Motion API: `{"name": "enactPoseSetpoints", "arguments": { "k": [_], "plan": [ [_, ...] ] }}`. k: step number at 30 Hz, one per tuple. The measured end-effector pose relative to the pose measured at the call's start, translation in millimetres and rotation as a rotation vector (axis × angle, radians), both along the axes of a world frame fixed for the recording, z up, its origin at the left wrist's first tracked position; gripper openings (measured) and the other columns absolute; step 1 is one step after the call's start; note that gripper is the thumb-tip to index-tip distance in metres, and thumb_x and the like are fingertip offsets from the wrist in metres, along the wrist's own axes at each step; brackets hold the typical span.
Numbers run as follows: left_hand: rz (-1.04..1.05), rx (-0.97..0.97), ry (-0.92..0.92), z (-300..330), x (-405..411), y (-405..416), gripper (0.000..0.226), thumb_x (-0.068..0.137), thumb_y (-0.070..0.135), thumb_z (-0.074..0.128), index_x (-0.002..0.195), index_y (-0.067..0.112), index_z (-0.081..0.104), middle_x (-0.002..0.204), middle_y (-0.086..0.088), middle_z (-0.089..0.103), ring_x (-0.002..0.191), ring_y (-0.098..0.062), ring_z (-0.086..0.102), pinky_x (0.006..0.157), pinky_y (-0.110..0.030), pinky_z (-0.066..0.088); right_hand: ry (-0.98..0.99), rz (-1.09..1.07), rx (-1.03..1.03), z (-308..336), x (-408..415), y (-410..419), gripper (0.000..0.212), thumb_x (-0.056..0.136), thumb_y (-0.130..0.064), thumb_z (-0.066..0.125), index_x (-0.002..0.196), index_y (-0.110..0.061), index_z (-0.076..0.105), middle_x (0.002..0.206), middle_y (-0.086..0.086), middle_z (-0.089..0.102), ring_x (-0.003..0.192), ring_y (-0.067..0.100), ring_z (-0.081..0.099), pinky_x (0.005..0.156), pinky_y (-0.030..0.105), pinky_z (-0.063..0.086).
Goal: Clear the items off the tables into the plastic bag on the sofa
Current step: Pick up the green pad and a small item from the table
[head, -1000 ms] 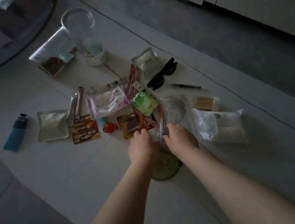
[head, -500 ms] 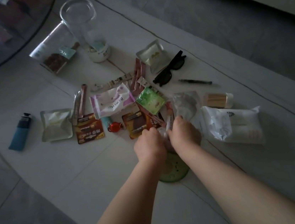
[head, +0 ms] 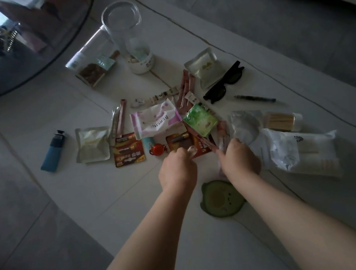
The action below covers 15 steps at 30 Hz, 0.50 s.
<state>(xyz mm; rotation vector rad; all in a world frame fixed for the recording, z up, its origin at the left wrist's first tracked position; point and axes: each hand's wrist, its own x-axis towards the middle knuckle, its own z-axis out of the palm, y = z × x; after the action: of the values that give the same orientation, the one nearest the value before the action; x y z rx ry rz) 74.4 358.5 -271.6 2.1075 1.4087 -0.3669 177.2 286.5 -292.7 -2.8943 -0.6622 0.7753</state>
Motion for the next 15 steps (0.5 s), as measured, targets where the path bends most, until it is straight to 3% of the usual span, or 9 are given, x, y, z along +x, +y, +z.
{"name": "enactPoseSetpoints", "arguments": {
  "k": [5, 8, 11, 15],
  "plan": [
    [0.01, -0.091, -0.023, -3.9, -1.3, -15.3, 0.027, 0.091, 0.017, 0.047, 0.117, 0.015, 0.05, 0.115, -0.005, 0.056, 0.104, -0.023, 0.054, 0.082, -0.035, 0.05, 0.011, 0.034, -0.028, -3.4, -2.5, 11.2, 0.031, 0.094, -0.025, 0.055, 0.114, -0.003, 0.045, 0.119, 0.017, 0.059, 0.104, 0.034, 0.061, 0.075, 0.037, 0.048],
    [0.023, -0.101, -0.013, -6.0, -5.4, -20.4, 0.019, 0.091, 0.018, 0.046, 0.109, 0.015, 0.05, 0.11, -0.005, 0.056, 0.1, -0.023, 0.054, 0.076, -0.034, 0.047, 0.074, -0.034, 0.011, -0.7, -4.6, 7.4, 0.035, 0.094, -0.03, 0.052, 0.116, -0.003, 0.047, 0.12, 0.017, 0.059, 0.104, 0.034, 0.06, 0.074, 0.036, 0.043],
    [0.057, -0.103, -0.016, -5.9, -10.1, -22.4, 0.016, 0.091, 0.02, 0.046, 0.106, 0.015, 0.052, 0.105, -0.004, 0.057, 0.094, -0.023, 0.056, 0.081, -0.037, 0.053, 0.077, -0.092, 0.064, 8.0, -8.0, -2.4, 0.035, 0.094, -0.031, 0.043, 0.116, -0.004, 0.05, 0.116, 0.016, 0.055, 0.09, 0.029, 0.053, 0.071, 0.032, 0.034],
    [0.095, -0.093, -0.035, -2.5, -16.3, -19.7, 0.019, 0.094, 0.025, 0.043, 0.106, 0.015, 0.053, 0.1, -0.004, 0.055, 0.09, -0.02, 0.055, 0.077, -0.034, 0.051, 0.13, -0.11, 0.19, 14.5, -8.7, -4.2, 0.033, 0.092, -0.025, 0.04, 0.115, -0.005, 0.051, 0.121, 0.017, 0.048, 0.104, 0.033, 0.051, 0.083, 0.037, 0.04]
  ]
}}
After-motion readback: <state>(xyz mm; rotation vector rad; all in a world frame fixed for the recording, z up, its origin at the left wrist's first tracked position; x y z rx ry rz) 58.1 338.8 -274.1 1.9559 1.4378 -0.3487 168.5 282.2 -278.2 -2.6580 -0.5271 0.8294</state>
